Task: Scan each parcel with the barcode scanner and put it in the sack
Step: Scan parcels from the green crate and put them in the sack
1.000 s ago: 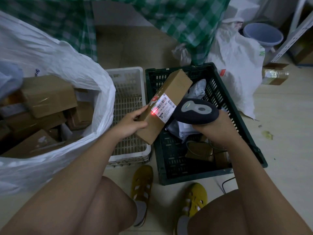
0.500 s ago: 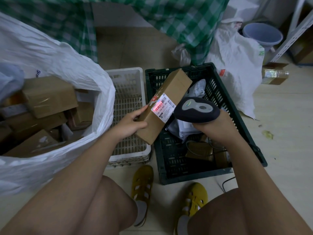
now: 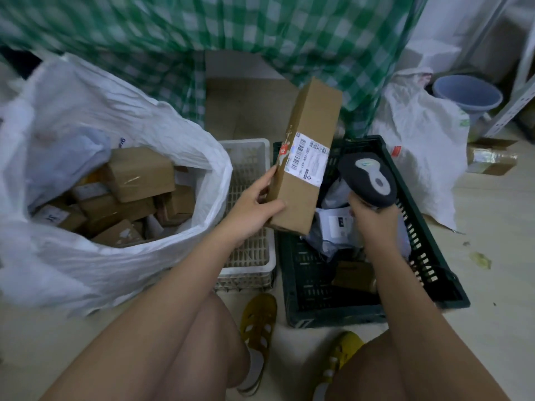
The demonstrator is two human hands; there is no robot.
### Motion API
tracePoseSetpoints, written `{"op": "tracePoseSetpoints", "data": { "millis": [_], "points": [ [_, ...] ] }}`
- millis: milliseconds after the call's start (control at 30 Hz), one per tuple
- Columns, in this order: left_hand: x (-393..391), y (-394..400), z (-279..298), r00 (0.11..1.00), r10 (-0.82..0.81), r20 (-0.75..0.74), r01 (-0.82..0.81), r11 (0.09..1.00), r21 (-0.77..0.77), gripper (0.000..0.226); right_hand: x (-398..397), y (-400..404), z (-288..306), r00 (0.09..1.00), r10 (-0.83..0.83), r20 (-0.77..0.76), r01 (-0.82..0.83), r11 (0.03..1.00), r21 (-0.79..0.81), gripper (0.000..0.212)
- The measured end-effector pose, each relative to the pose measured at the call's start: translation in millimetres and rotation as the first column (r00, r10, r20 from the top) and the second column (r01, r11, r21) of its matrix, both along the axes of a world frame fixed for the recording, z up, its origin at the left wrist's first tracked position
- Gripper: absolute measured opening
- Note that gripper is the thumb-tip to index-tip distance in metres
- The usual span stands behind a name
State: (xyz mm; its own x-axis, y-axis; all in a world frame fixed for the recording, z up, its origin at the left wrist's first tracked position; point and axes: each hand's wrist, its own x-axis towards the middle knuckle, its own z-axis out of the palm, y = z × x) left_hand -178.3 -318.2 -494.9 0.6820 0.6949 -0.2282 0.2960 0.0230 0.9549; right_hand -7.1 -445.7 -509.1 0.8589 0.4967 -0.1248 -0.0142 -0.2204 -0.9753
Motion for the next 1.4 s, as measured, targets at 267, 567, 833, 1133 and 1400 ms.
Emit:
{"op": "tracePoseSetpoints", "data": {
  "millis": [267,567,833,1133,1400],
  "points": [
    [-75,13,85,0.945,0.318,0.080,-0.326,0.938,0.117,0.066,-39,31,-18,0.996,0.092,0.007,-0.092,0.996,0.006,0.027],
    [-167,64,108,0.778,0.592,-0.209,-0.458,0.763,0.456,0.074,-80,53,-16,0.982,0.184,-0.037,-0.182,0.982,0.054,0.037],
    [-151,87,74,0.523,0.492,-0.696,0.081,0.784,0.615,0.078,-75,58,-22,0.985,0.171,-0.036,-0.170,0.985,0.037,0.013],
    [-145,77,40,0.435,0.508,-0.743,0.067,0.805,0.589,0.054,-59,46,-25,0.988,0.117,-0.102,-0.117,0.993,0.007,0.020],
    [-105,94,30,0.568,0.328,-0.755,0.271,0.792,0.548,0.074,-59,48,-26,0.991,0.106,-0.085,-0.108,0.994,-0.020,0.015]
  ]
}}
